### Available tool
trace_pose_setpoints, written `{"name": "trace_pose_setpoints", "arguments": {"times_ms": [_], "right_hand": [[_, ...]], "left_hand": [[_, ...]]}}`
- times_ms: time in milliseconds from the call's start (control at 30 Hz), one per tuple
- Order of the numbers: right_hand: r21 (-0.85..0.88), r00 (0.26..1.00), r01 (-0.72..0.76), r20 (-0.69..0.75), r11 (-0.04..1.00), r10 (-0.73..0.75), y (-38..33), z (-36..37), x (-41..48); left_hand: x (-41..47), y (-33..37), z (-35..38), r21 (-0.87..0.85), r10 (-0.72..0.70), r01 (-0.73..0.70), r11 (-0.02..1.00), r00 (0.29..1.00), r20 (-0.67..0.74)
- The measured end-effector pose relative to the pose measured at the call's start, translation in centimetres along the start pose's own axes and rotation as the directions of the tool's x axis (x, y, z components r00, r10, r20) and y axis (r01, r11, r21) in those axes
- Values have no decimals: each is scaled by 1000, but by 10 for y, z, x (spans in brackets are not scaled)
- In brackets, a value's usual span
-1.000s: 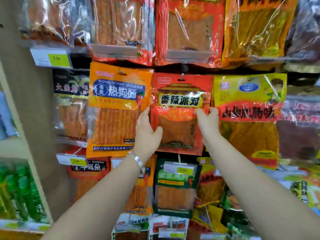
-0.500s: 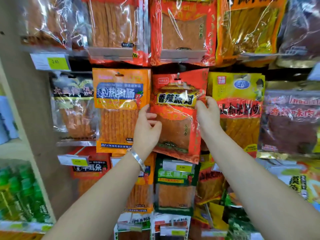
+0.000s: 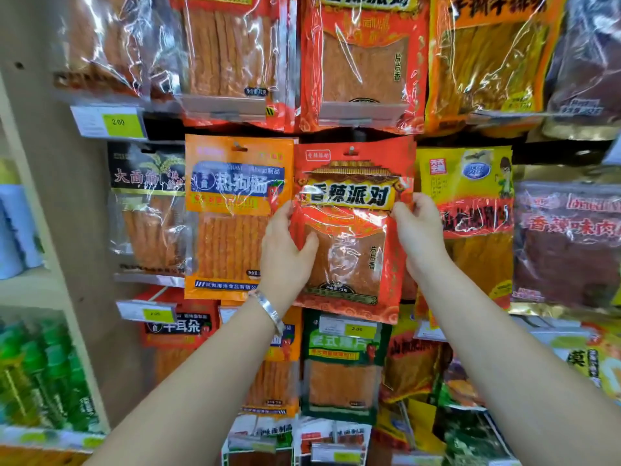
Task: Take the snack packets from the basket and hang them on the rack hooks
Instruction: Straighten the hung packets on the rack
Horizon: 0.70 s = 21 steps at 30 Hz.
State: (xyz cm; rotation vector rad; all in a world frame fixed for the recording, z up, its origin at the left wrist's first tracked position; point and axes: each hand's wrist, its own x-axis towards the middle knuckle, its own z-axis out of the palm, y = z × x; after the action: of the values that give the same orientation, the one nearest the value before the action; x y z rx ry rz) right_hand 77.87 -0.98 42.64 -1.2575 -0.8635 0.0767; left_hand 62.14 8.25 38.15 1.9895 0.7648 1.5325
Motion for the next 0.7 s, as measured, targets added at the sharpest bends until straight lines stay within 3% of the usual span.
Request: {"name": "trace_pose_setpoints", "arguments": {"times_ms": [133, 233, 400, 567, 700], "right_hand": [[-263, 985, 164, -4, 951, -171, 12, 0, -8], [-497, 941, 330, 99, 803, -325, 16, 1, -15], [-738, 915, 393, 252, 548, -316, 24, -2, -23], [-812, 850, 500, 393, 302, -350, 31, -1, -30], [-845, 831, 523, 476, 111, -288, 38, 7, -36]], "left_hand": [[6, 2, 3, -6, -54, 54, 999, 999, 9], [9, 5, 6, 17, -62, 62, 998, 998, 15], [11, 8, 6, 22, -48, 49, 999, 999, -17], [-2, 7, 2, 126, 28, -12, 992, 991, -130], [-11, -2, -7, 274, -44, 108, 956, 972, -230]]}}
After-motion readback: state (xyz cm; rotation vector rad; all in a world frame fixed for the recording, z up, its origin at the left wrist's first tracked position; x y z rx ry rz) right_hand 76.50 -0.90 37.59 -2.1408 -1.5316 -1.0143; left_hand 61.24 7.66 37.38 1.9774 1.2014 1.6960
